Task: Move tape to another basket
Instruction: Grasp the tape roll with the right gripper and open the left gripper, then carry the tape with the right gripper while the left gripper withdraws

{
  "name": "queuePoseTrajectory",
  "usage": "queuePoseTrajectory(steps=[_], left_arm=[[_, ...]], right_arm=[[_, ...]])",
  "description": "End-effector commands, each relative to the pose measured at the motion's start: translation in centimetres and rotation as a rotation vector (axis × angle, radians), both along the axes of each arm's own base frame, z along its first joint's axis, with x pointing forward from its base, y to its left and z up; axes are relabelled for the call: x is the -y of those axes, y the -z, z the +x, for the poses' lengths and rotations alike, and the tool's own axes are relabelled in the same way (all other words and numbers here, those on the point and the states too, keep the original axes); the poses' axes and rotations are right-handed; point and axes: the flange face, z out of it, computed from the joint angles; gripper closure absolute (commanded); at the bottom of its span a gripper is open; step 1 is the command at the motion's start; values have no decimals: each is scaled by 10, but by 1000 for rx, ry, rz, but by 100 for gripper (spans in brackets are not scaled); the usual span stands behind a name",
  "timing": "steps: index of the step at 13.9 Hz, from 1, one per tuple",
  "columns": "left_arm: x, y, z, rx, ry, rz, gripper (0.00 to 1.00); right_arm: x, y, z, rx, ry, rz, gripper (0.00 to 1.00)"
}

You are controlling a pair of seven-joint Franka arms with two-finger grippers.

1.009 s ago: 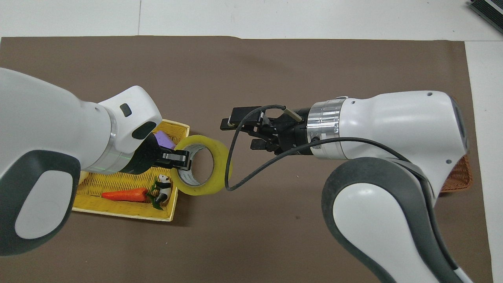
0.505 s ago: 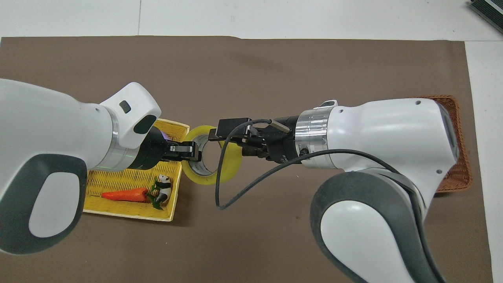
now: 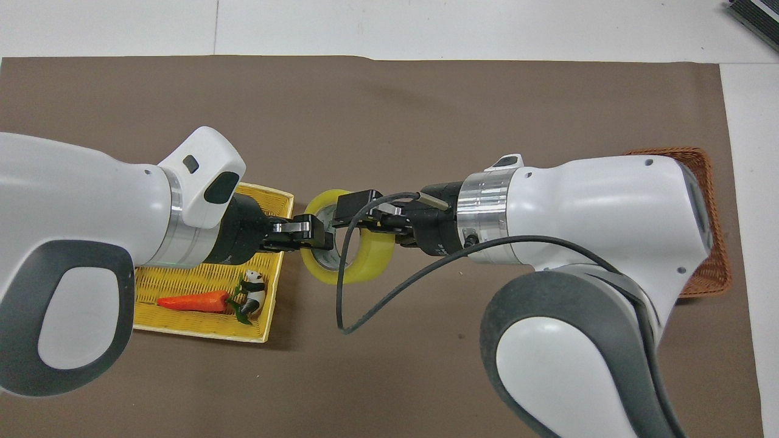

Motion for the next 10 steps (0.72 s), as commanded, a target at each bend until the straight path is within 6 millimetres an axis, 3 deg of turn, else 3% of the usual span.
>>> queuePoseTrajectory(steps=[1, 3, 7, 10], left_arm=[[-14, -9, -1, 11, -54, -22, 1], [-24, -8, 3, -12, -92, -18, 0], [-69, -9, 21, -25, -181, -11, 0], [-89, -2, 27, 25, -178, 142, 0]], right_arm=[[12, -2, 1, -5, 26, -13, 100], [16, -4, 2, -10, 22, -12, 100], [31, -10, 7, 0, 46, -18, 100], [46, -14, 4, 13, 23, -79, 100]])
